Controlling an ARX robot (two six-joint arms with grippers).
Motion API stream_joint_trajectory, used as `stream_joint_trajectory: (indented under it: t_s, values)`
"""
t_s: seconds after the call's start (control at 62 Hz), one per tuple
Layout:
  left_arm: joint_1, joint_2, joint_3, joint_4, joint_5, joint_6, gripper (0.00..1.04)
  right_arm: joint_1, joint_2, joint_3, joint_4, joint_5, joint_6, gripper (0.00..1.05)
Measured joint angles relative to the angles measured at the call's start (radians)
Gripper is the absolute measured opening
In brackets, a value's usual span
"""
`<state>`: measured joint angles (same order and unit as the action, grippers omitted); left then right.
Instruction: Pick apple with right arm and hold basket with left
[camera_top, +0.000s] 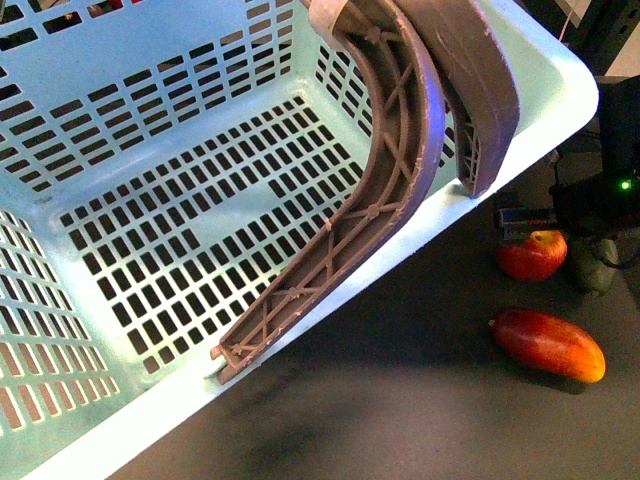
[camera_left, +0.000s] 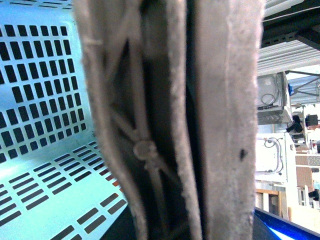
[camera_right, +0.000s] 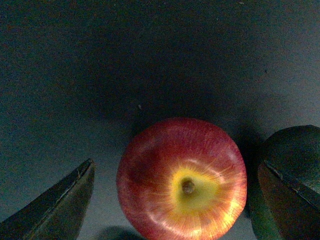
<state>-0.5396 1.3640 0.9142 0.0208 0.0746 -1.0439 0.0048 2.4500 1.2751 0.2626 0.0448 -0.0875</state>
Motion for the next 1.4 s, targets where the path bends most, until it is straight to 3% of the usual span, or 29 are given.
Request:
stream_joint_trajectory:
  t_s: [0.741,0.935,1.241,1.402]
  values:
    - [0.000,0.000,0.000,0.000,0.000,0.000,0.16,-0.014,0.125,0.106,-0.066,-0.011,0.016,0.96]
    - [0.000,0.000,0.000,0.000,0.000,0.000,0.16,-0.015,0.127,0.102,-0.051,-0.012,0.022,0.82]
    - [0.000,0.000,0.000,0.000,0.000,0.000,0.16,-0.039,-0.011,-0.032,0.051,-0.033,0.023,0.81]
    - [0.000,0.000,0.000,0.000,0.000,0.000,0.16,-0.050,-0.268,-0.176,0.156,-0.082,-0.008,0.81]
